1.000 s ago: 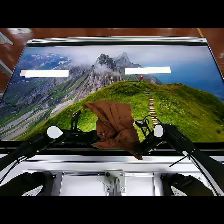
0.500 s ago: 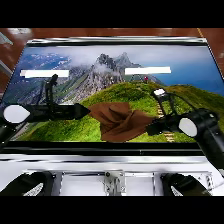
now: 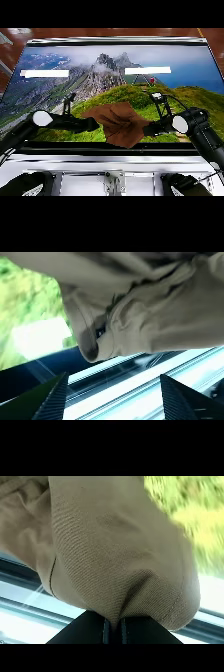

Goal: Fold the shirts.

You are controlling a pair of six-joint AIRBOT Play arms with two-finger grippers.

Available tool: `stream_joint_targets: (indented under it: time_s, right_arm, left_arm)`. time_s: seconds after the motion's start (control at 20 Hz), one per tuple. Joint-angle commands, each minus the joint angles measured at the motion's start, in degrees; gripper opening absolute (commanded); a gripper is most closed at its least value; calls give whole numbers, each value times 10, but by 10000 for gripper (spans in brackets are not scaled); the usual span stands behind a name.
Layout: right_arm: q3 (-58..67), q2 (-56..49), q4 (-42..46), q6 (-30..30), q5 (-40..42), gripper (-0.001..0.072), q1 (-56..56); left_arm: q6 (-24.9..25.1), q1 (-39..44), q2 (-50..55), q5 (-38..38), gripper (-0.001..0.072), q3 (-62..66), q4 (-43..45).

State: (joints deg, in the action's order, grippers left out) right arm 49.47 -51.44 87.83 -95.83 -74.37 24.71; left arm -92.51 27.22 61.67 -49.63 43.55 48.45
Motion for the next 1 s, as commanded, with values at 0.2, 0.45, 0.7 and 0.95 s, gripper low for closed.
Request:
stream_joint_targets:
  time_s: [0.2, 0.45, 0.7, 0.95]
  right_arm:
    - [-3, -14, -3, -4, 0, 75, 0]
    - [-3, -14, -6, -21, 30, 74, 0]
    - [-3, -14, -3, -24, 40, 75, 0]
    - [-3, -14, -4, -25, 40, 75, 0]
  left_arm:
    - [-2, -50, 74, 115, 676, -11, -12]
    - [17, -156, 111, 89, 677, 12, -5]
    - [33, -146, 242, 55, 678, 103, -24]
    - [33, -125, 324, 28, 557, 186, -48]
